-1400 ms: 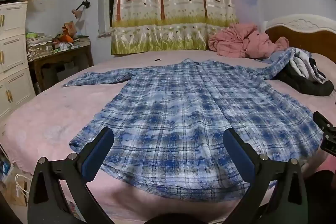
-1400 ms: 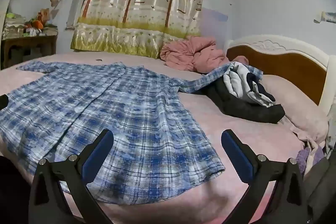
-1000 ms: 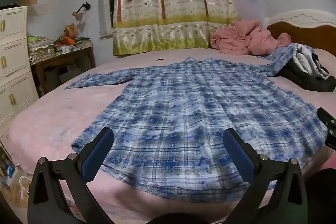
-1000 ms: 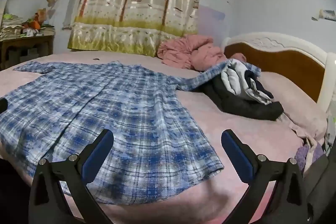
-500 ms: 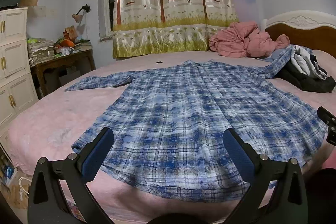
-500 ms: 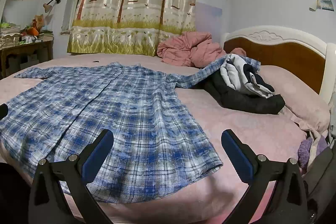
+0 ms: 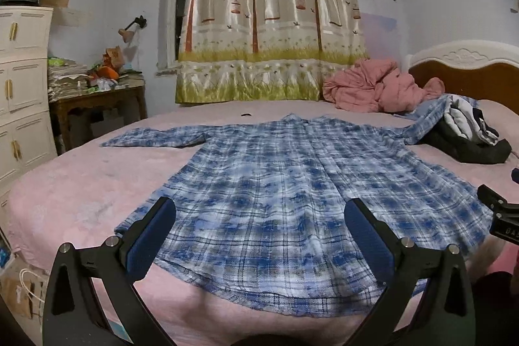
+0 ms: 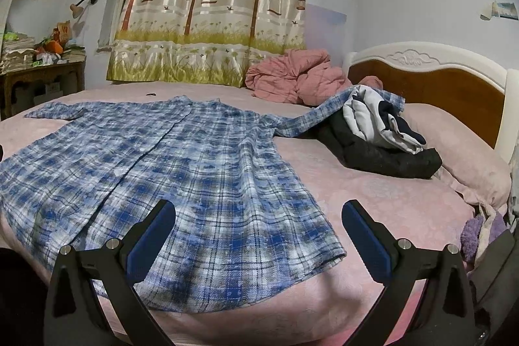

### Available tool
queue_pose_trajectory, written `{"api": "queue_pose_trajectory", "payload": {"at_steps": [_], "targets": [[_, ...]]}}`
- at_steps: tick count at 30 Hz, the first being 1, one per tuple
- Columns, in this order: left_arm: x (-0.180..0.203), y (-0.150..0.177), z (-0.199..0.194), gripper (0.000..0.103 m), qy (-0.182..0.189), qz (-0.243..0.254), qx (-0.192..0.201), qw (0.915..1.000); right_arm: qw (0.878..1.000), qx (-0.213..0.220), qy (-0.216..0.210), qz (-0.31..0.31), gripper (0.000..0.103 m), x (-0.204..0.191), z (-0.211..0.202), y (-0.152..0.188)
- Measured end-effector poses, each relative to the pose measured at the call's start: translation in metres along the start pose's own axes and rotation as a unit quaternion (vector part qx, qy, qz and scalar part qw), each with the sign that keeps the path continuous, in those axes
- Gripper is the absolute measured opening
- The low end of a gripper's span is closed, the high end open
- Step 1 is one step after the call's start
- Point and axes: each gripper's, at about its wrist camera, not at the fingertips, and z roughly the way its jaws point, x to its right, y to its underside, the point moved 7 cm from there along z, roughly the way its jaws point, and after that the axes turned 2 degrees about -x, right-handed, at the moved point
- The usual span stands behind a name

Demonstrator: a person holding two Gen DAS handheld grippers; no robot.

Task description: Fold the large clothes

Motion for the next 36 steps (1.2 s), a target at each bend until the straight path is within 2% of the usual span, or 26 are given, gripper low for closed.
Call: {"api": "queue_pose_trajectory", "payload": {"at_steps": [13,17,21,36], "targets": [[0.002,0.002,0.004,0.103,0.011,0.004,-0.005,0.9999,1.000,-0.007,-0.002,-0.001,0.103,0.001,0.001,0.001],[0.000,0.001,-0.003,0.103,-0.007,0.003,0.016,0.9999,1.000,-0.005,-0.002,-0.001,0.103,0.001,0.003,0.000],[0.002,0.001,-0.009,0.103,0.004,0.006,0.029,0.9995,1.000,-0.007,-0.002,-0.003,0.103,0.001,0.003,0.000],[0.002,0.001,-0.007,0.103,0.008,0.004,0.024,0.9997,1.000,-0.008,-0.004,-0.002,0.103,0.000,0.004,0.001]]}}
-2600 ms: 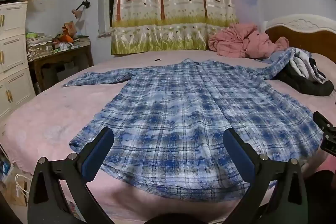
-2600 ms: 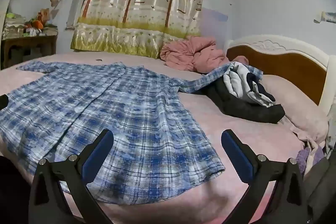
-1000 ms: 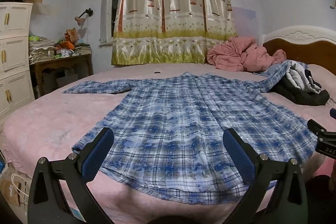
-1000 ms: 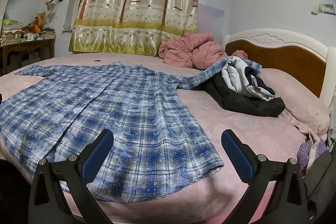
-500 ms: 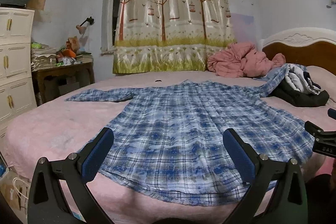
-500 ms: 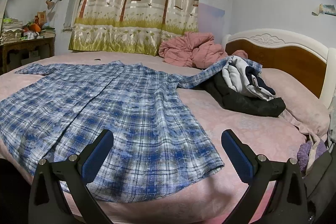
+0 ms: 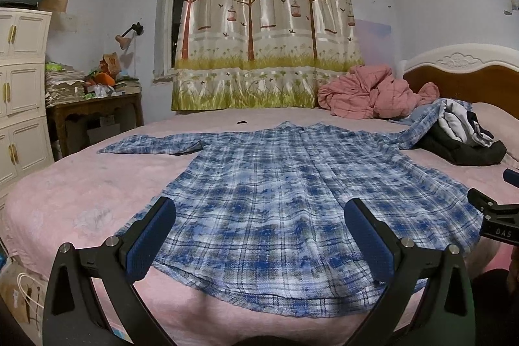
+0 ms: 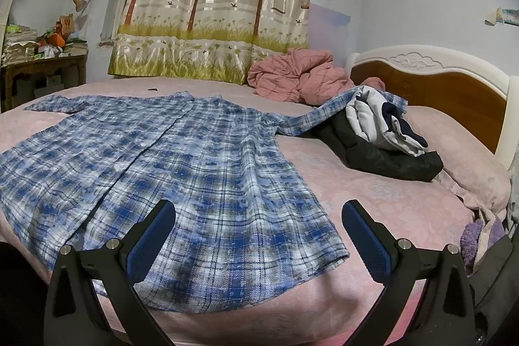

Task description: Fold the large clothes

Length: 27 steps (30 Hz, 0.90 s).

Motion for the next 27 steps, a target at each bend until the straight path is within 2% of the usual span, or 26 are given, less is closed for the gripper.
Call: {"api": "queue_pose_trajectory", "payload": {"at_steps": [27], "targets": [[-0.0041,-0.0020,-0.0001,0.103,-0.010,0.005,0.000,0.9999,1.000,0.000,-0.004,-0.004,0.103,-0.0025,0.0020,0.0014]]}}
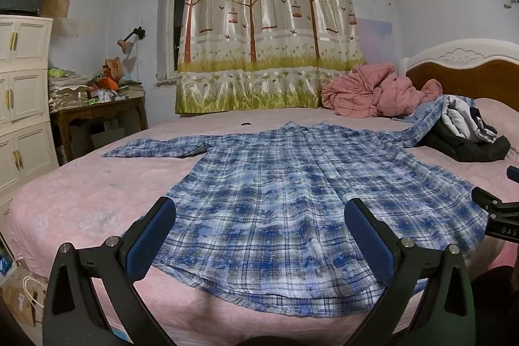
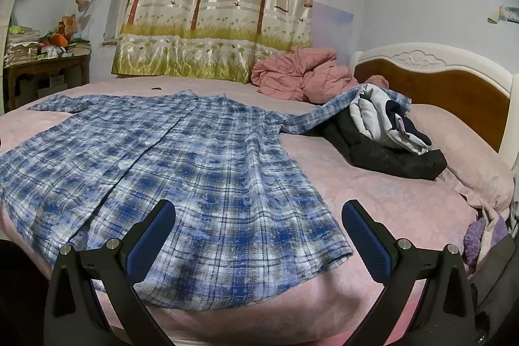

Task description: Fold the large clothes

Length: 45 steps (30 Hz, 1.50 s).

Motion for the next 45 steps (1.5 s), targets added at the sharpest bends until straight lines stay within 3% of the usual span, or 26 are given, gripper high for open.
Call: {"api": "queue_pose_trajectory", "payload": {"at_steps": [14,22,26,30,32,36,37,41,45], "targets": [[0.005,0.000,-0.003,0.103,0.002,0.010,0.008,0.9999,0.999,0.037,0.004,-0.008,0.103,-0.002,-0.020,-0.004],[0.008,0.000,-0.004,0.103,-0.006,0.016,0.013,0.9998,0.999,0.040,0.020,-0.009,0.103,-0.001,-0.022,-0.006],[0.007,0.000,-0.005,0.103,0.008,0.015,0.017,0.9997,0.999,0.038,0.011,-0.007,0.103,0.001,-0.022,-0.006],[0.004,-0.003,-0.009,0.103,0.024,0.032,0.019,0.9990,0.999,0.029,-0.009,0.009,0.103,0.007,-0.019,-0.007],[-0.002,-0.008,-0.014,0.103,0.002,0.048,0.043,0.9979,0.999,0.012,-0.031,0.027,0.103,0.009,-0.013,-0.008],[-0.025,-0.016,-0.007,0.103,-0.022,0.041,0.048,0.9978,0.988,-0.023,-0.122,0.090,0.103,0.014,-0.003,-0.015],[-0.033,-0.018,-0.007,0.103,-0.024,0.037,0.054,0.9975,0.988,-0.019,-0.126,0.090,0.103,0.017,-0.004,-0.018],[-0.057,-0.015,-0.008,0.103,-0.014,0.029,0.066,0.9973,0.995,0.021,-0.077,0.065,0.103,0.032,-0.008,-0.016],[-0.072,0.014,0.000,0.095,0.019,0.006,0.032,0.9993,0.986,0.005,-0.135,0.102,0.103,0.032,0.008,0.015]]}}
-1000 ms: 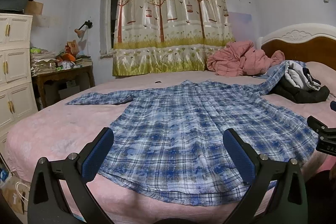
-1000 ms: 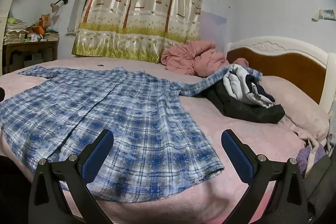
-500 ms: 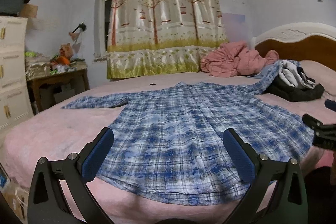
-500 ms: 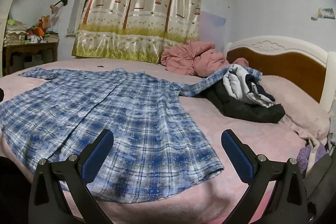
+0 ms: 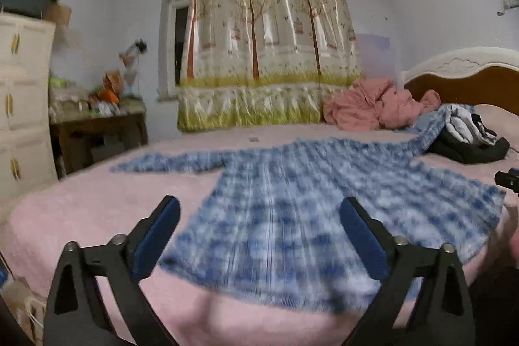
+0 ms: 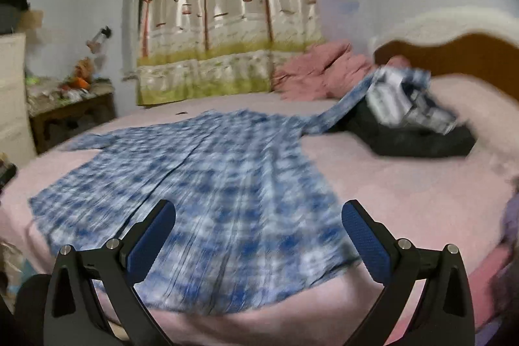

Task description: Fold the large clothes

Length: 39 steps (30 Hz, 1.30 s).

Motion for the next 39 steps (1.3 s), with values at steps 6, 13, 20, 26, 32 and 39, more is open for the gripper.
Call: {"api": "queue_pose_trajectory", "payload": {"at_steps": [6,13,20,26,32,39], "targets": [[-0.005,0.063,0.007,0.084,0.035,-0.044,-0.085,0.9948,0.999,-0.038,-0.033,0.014,0.103,-0.005,0.013,0.045],[0.003,0.090,0.017,0.084,0.087,-0.111,-0.133,0.9810,0.997,-0.027,-0.061,0.033,0.103,-0.008,0.005,0.055],[0.008,0.085,0.020,0.073,0.133,-0.155,-0.156,0.9664,0.994,-0.057,-0.081,0.052,0.087,0.001,0.006,0.061],[-0.009,0.077,0.033,0.053,0.209,-0.275,-0.188,0.9194,0.981,-0.080,-0.147,0.099,0.083,0.007,0.015,0.052],[-0.018,0.074,0.053,0.023,0.192,-0.298,-0.196,0.9139,0.980,-0.111,-0.122,0.114,0.065,0.009,0.035,0.040],[-0.024,0.041,0.066,0.002,0.200,-0.296,-0.180,0.9164,0.986,-0.106,-0.068,0.113,0.004,0.020,0.039,0.017]]}}
